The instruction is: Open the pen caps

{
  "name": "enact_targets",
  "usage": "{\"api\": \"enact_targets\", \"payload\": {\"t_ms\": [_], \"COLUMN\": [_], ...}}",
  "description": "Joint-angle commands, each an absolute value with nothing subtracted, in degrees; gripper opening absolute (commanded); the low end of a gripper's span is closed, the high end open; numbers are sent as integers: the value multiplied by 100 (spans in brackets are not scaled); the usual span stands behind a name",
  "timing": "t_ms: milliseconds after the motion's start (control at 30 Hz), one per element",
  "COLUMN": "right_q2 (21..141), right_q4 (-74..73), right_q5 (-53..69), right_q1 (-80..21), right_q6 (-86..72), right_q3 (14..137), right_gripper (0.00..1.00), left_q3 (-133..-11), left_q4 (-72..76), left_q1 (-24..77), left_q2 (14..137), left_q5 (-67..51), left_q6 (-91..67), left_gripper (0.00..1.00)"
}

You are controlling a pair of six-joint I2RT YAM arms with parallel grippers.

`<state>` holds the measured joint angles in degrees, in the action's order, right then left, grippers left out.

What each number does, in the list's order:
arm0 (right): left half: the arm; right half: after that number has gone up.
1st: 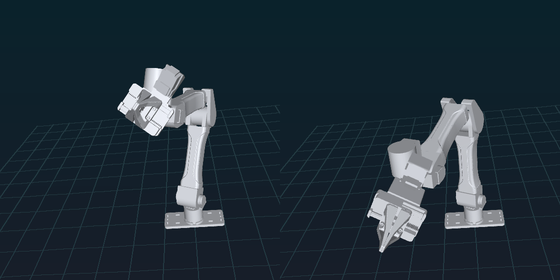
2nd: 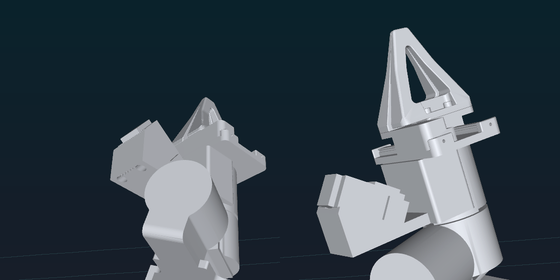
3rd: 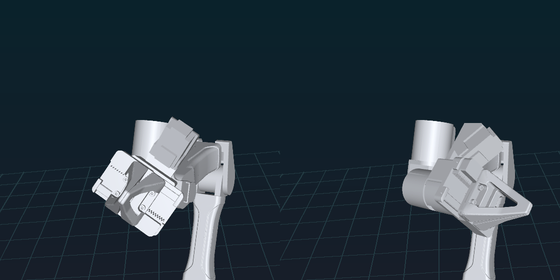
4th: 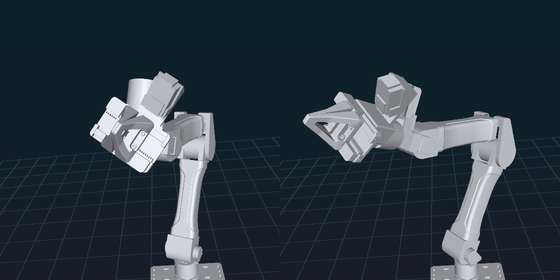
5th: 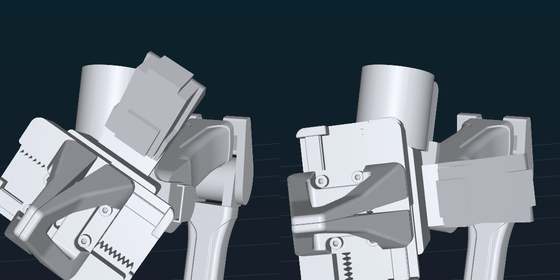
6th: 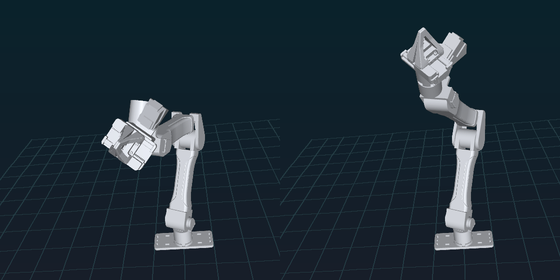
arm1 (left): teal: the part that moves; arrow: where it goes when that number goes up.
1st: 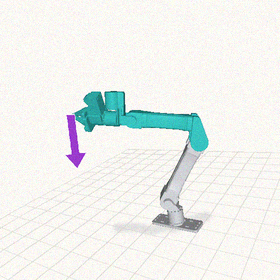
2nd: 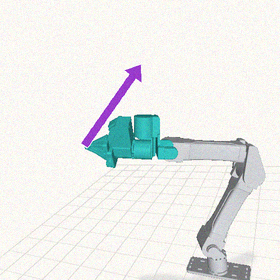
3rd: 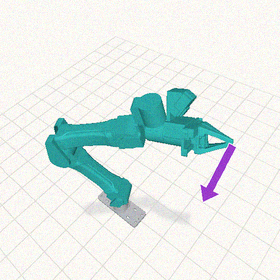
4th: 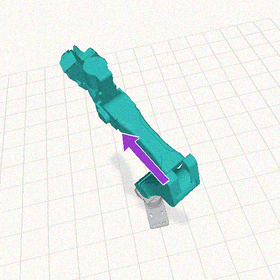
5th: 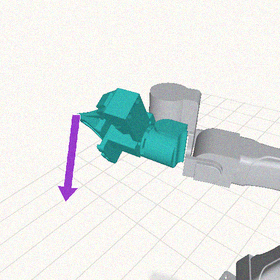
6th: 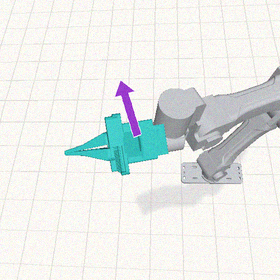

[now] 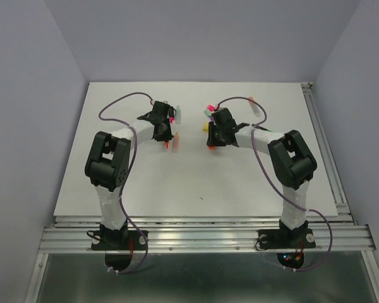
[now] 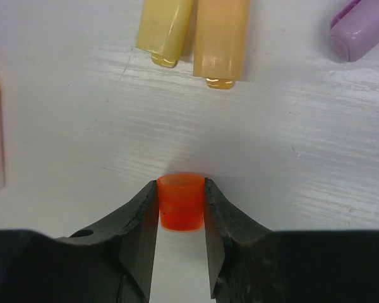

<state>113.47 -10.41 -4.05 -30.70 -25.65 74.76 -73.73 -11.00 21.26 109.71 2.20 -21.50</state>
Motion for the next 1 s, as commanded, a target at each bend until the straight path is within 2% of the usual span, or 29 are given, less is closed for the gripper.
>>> {"api": "enact_targets", "payload": {"t_ms": [0,67,200,367,500,567,600,667,800,833,900,967], "right_q2": [11408,11443,11443,11312,10943,10662,10574,10329,9950,9854,9625,9502], "right_q4": [-1169,-1195,-1239,-1371,-1380,-1345,-1319,-1283,-1406,-1363,-1345,-1397], "right_q5": [-483,-501,-536,-598,-589,-624,-659,-755,-1054,-1055,-976,-653], "right_q1": [-3032,-3032,-3032,-3023,-3023,-3023,-3015,-2997,-2813,-2673,-2480,-2041], "right_q6": [-2399,-2400,-2373,-2329,-2241,-2154,-2101,-1978,-1820,-1776,-1512,-1135], "right_q3": [7919,7936,7980,8007,7884,7753,7700,7603,7454,7331,7199,7093], "right_gripper": [9,14,31,40,60,76,89,97,100,100,100,100], "left_q3": [-7743,-7796,-7910,-7893,-7805,-7744,-7717,-7603,-7471,-7418,-7199,-6832], "left_q4": [-1345,-1380,-1441,-1468,-1459,-1441,-1415,-1354,-1318,-1301,-1266,-1090], "left_q1": [2127,2109,2109,2118,2118,2118,2109,2109,2118,2118,2118,2127], "left_q2": [10977,11039,11180,11127,10881,10636,10435,10196,9564,9275,8958,8431], "left_q5": [246,255,141,44,35,26,35,35,97,97,97,149], "left_q6": [-1951,-1951,-1934,-1925,-1934,-1960,-2012,-2065,-2144,-2171,-2276,-2425], "left_gripper": [28,32,45,54,60,66,70,77,87,94,99,99]}}
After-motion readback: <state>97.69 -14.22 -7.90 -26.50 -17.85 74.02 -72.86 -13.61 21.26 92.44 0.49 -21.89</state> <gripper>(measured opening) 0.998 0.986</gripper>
